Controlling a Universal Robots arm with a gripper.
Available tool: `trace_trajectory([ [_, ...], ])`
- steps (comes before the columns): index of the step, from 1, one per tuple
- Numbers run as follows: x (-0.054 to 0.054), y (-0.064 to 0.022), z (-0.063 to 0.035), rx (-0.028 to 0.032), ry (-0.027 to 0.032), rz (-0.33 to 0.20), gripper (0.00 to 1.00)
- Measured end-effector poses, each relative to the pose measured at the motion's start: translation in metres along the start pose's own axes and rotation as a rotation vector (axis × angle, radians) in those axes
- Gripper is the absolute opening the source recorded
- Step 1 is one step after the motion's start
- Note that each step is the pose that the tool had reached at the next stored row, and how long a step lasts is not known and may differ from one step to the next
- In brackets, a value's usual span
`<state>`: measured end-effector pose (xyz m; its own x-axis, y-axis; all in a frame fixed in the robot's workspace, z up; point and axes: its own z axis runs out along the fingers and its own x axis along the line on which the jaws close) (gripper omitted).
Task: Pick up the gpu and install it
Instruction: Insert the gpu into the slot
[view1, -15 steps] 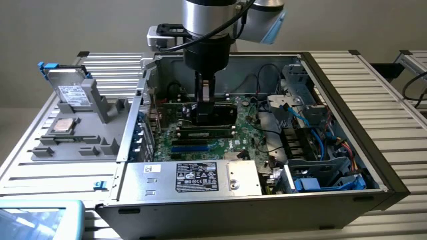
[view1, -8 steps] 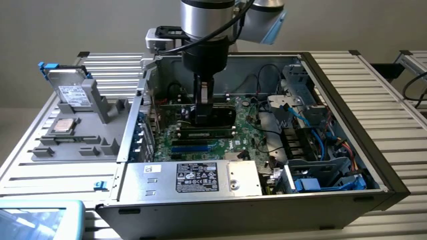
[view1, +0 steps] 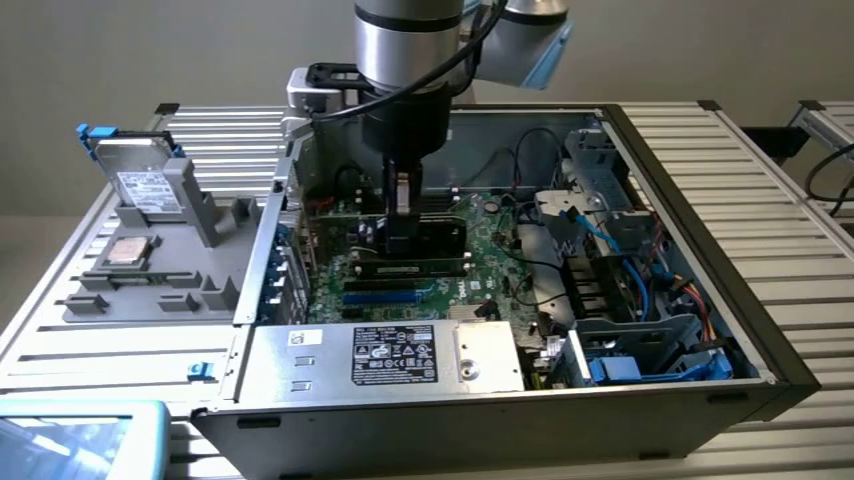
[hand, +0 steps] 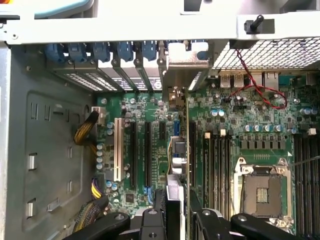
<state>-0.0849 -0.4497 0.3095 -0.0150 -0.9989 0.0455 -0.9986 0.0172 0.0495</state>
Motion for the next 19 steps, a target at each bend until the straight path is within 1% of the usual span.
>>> trace_trajectory([
  [5, 0.0, 0.0014, 0.0089, -0.0001, 0.0, 0.0, 0.28],
  [9, 0.0, 0.0015, 0.0135, -0.0001, 0.0, 0.0, 0.28],
  [19, 0.0, 0.0014, 0.0149, -0.0002, 0.0, 0.0, 0.28],
])
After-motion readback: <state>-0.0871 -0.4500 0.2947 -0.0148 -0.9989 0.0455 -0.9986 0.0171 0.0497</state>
